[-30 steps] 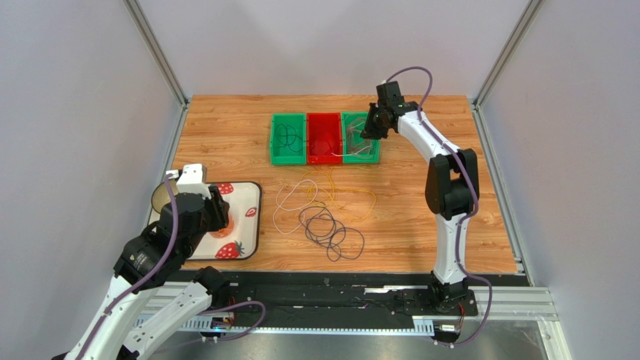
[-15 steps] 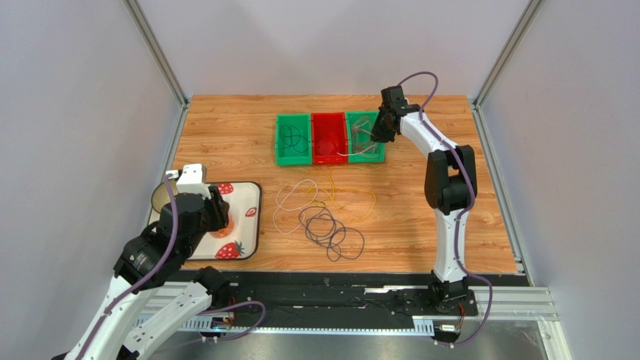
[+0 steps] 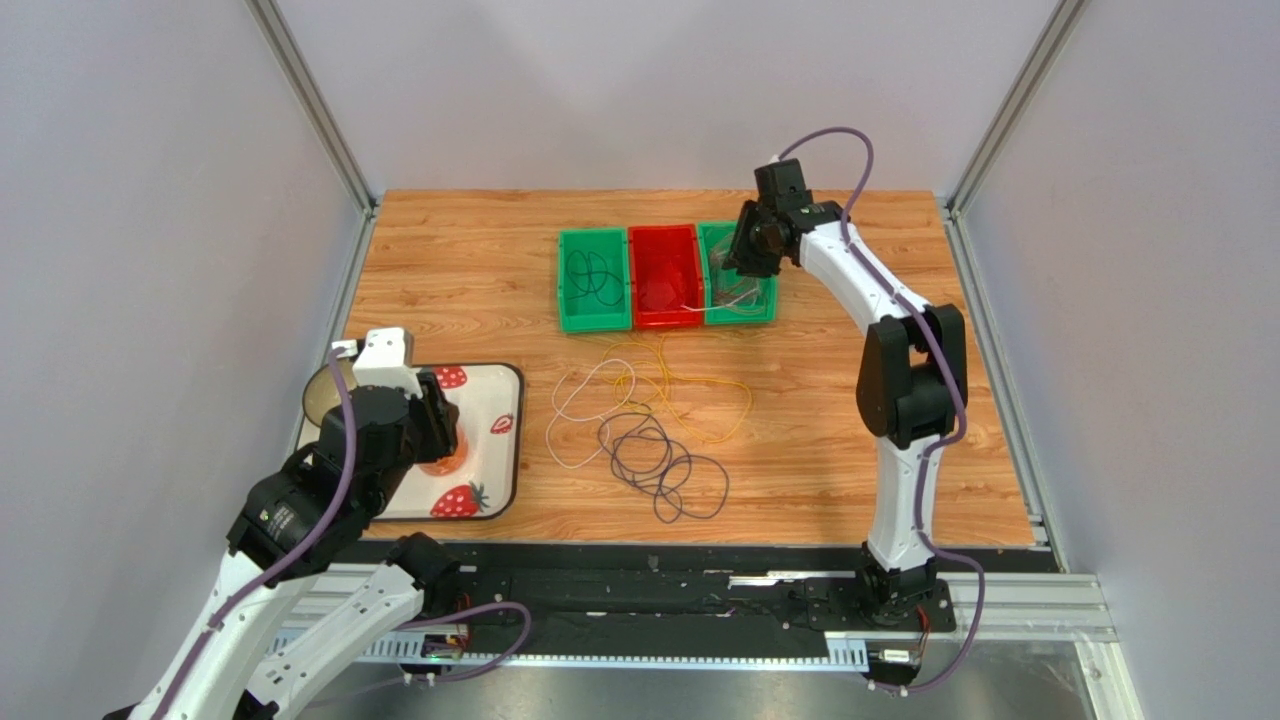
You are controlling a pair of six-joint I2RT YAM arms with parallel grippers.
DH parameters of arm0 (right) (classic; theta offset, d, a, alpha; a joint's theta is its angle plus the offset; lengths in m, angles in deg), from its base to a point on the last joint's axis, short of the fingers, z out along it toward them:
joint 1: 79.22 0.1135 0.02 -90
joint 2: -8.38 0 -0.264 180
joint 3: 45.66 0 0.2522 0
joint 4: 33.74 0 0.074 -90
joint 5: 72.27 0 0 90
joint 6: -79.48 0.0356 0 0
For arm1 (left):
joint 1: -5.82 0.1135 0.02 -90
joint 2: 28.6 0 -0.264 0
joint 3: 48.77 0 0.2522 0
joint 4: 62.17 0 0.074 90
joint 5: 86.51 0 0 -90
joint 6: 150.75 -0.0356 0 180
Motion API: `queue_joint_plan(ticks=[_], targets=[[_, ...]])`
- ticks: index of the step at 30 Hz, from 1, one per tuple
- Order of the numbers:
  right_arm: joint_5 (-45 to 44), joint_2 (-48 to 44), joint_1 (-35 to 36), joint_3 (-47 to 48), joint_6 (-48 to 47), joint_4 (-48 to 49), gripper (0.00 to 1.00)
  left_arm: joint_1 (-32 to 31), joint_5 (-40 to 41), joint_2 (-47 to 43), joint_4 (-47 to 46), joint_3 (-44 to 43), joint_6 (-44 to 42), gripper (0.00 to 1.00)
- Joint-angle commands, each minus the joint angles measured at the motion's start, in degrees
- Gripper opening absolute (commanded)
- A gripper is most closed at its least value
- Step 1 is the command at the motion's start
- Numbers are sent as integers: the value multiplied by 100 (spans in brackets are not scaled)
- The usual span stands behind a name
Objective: Untangle the cables
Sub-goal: Pick up the cable at the center of the board.
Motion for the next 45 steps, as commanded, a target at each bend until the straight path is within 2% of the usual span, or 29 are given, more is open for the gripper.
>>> queue_joint_plan(ticks=[1,3,8,12,13,16,23,28,38,45], targets=[[-28,-1033,372,-81,-227,-63,36,40,-75,70,-146,-4,-13,49],[-54,-1305,556,-370,-253,-46,38,31,-171,96,-164,-4,-21,53],[16,-1728,1091,-1118,-253,112,41,40,-901,473,-260,-145,-197,73],[7,-2018,1523,-1759,-139,288,43,31,-1375,1044,-523,-136,-83,75],[25,-2106,1584,-1882,-113,349,44,31,-1576,1176,-629,-119,-48,79],[-54,-2281,1874,-2313,-121,438,45,-4,-1727,1738,-1225,-110,119,79],[-124,-2729,1893,-3113,-147,570,45,-39,-1631,3222,-2088,-197,181,73],[-125,-2924,1893,-3465,-183,631,45,-39,-1534,4190,-2702,-487,321,73],[-142,-3205,1884,-3606,-244,658,45,-39,-1508,6149,-3486,-1384,1673,72],[-186,-3346,1884,-3676,-270,666,45,31,-1472,6784,-3899,-1481,2377,71]])
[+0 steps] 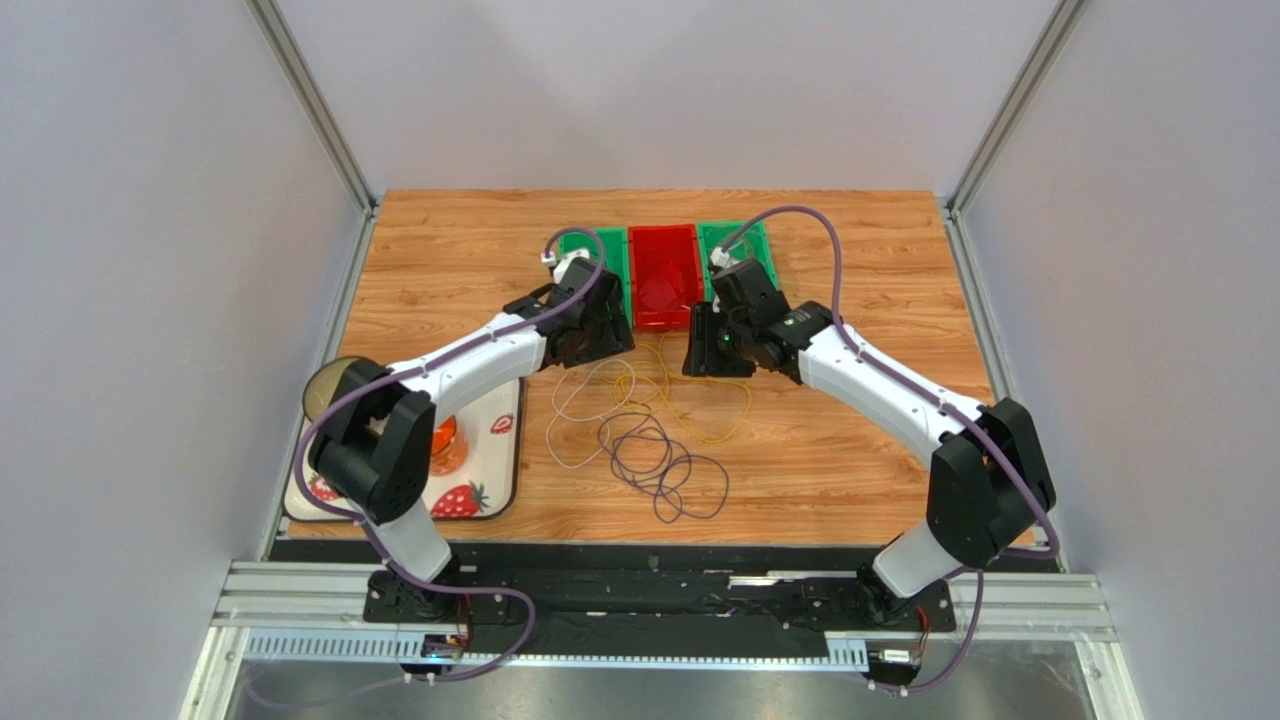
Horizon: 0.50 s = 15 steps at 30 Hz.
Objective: Untangle the cables
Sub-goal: Pick up the cable at the center of the board.
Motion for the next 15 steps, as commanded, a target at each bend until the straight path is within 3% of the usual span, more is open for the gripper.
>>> queue_joint_plan(ticks=[1,7,15], targets=[[-110,-255,-13,-44,-85,216,45,45,-54,249,-491,-211,706,71],[-48,-211,-22,-61,-67,260,45,45,-63,443,-781,-27,1390,69],[-39,-202,-22,-61,-67,269,45,71,-107,610,-808,17,1699,67]])
